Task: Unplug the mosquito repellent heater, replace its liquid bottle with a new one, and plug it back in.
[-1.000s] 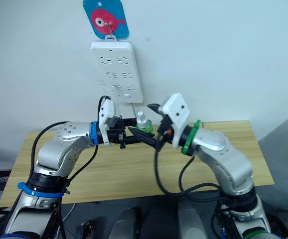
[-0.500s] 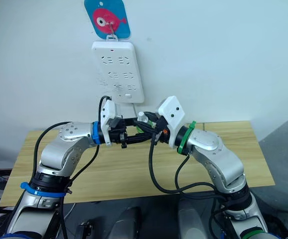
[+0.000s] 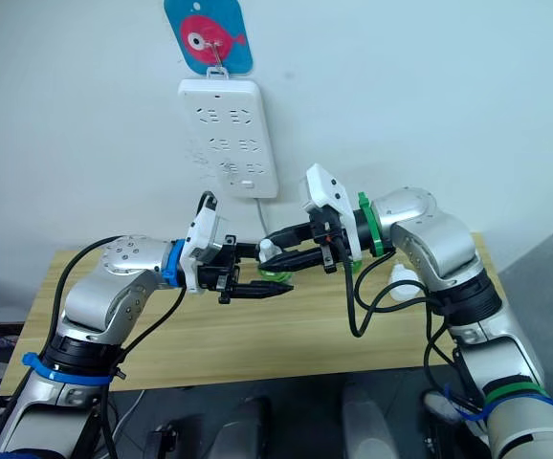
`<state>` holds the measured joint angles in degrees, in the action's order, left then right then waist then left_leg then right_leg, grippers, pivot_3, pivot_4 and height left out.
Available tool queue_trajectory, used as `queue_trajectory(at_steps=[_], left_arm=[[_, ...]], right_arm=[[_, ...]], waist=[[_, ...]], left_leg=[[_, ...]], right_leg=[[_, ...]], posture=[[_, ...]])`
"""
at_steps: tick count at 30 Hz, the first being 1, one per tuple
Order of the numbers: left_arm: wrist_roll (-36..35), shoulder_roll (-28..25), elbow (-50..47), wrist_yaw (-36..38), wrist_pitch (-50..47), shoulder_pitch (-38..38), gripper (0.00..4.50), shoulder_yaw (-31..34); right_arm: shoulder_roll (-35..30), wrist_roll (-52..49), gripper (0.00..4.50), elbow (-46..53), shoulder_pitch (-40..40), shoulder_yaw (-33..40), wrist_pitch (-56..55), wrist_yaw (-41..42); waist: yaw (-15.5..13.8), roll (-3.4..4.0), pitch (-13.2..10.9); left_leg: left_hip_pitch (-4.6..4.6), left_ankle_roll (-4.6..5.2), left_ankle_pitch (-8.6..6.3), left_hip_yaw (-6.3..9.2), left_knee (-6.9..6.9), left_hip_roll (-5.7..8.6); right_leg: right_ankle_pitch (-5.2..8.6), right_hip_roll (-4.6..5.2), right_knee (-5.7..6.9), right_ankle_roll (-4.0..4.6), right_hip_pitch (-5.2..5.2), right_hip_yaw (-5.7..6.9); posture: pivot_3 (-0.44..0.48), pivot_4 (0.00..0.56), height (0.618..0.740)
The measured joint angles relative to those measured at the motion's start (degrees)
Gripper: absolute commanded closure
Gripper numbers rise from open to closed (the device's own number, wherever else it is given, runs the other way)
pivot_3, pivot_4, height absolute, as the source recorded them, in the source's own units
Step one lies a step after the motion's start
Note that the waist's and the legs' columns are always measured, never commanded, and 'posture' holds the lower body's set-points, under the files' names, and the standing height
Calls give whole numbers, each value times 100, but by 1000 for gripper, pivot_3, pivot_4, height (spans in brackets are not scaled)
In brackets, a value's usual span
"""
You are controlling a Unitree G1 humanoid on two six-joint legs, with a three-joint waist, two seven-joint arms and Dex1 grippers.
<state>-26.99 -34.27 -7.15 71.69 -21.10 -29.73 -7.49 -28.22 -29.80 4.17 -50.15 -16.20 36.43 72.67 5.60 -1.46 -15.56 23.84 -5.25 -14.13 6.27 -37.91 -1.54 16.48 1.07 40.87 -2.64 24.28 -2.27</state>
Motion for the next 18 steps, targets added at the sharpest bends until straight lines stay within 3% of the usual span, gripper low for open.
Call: queue_trajectory(at_steps=[5, 8, 13, 18], left_arm=[[98, -32, 31, -217, 37, 176, 2158, 81], [131, 9, 110, -368, 51, 218, 2158, 128], [167, 127, 137, -487, 159, 187, 2158, 124], [205, 198, 215, -480, 216, 160, 2158, 92]], right_arm=[[-344, -214, 1027, 423, 319, 686, 285, -416], [-565, -518, 108, 1115, 907, 1150, 666, -814], [-82, -623, 0, 2370, 1693, 1197, 995, -2085], [603, 221, 0, 2373, 1782, 516, 523, -3120]], waist=[[-64, 0, 0], [-100, 0, 0], [-53, 3, 3], [-53, 10, 9]], left_leg=[[-2, 2, -1, 0, -2, 0], [0, 2, -1, 3, -1, -1], [-8, 2, -1, -4, -2, -4], [-12, 1, 0, -3, -2, -5]], right_leg=[[0, -1, 5, 0, 0, -1], [0, -1, 4, 0, -1, 2], [0, -6, 13, 0, -1, -7], [0, -10, 19, 0, -2, -8]], posture=[[-69, 185, 725], [-70, 186, 725], [-82, 185, 725], [-83, 182, 725]])
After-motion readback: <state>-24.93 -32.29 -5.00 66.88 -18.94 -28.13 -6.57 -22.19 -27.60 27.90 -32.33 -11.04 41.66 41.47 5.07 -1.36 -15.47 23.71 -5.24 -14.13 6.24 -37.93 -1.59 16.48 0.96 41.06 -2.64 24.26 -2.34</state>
